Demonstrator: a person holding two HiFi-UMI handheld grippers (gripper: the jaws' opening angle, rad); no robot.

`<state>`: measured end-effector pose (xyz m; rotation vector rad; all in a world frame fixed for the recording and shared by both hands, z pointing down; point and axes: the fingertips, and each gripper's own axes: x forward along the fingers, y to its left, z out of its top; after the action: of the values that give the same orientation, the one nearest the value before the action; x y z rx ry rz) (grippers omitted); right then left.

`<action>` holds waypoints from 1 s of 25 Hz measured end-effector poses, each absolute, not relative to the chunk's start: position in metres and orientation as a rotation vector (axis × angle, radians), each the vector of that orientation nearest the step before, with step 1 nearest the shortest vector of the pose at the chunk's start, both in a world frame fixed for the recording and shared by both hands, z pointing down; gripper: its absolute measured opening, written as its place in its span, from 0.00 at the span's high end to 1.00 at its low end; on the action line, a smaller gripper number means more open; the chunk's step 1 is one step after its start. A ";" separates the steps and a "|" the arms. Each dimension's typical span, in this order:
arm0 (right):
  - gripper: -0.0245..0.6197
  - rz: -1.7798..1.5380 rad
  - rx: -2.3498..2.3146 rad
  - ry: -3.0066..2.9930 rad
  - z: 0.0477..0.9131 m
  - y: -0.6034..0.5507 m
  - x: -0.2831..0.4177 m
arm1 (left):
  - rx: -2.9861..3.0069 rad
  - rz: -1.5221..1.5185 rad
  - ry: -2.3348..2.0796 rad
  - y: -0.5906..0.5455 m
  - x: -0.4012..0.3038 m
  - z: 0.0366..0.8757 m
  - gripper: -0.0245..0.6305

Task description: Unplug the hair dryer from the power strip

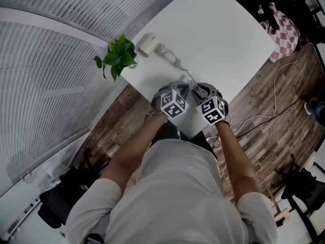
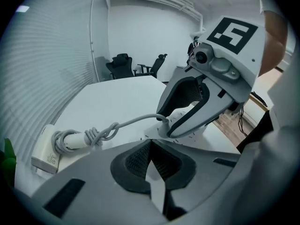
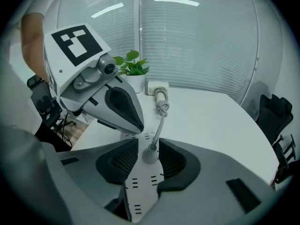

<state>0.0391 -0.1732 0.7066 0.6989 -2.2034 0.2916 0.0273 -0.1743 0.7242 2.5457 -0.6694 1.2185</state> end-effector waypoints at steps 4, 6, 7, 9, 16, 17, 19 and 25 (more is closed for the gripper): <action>0.74 0.272 0.668 -2.189 0.715 -0.174 0.036 | 2.525 1.255 -0.649 -0.176 0.029 0.733 0.92; 0.75 0.266 0.662 -2.178 0.719 -0.175 0.037 | 2.517 1.269 -0.640 -0.177 0.030 0.737 0.92; 0.76 0.259 0.663 -2.173 0.721 -0.176 0.037 | 2.516 1.274 -0.639 -0.178 0.030 0.738 0.92; 0.77 0.246 0.663 -2.170 0.722 -0.177 0.038 | 2.522 1.287 -0.634 -0.180 0.031 0.739 0.92; 0.81 0.295 0.654 -2.165 0.721 -0.178 0.037 | 2.579 1.436 -0.649 -0.178 0.032 0.741 0.92; 0.81 0.307 0.665 -2.172 0.720 -0.179 0.037 | 2.573 1.443 -0.661 -0.178 0.032 0.742 0.92; 0.82 0.325 0.695 -2.186 0.718 -0.180 0.037 | 2.558 1.461 -0.670 -0.178 0.032 0.743 0.92; 0.85 0.361 0.731 -2.203 0.714 -0.180 0.038 | 2.505 1.494 -0.657 -0.179 0.033 0.744 0.92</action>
<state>0.0381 -0.1797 0.7145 0.7311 -2.2029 0.3612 0.0330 -0.1788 0.7439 2.5046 -0.6571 1.4945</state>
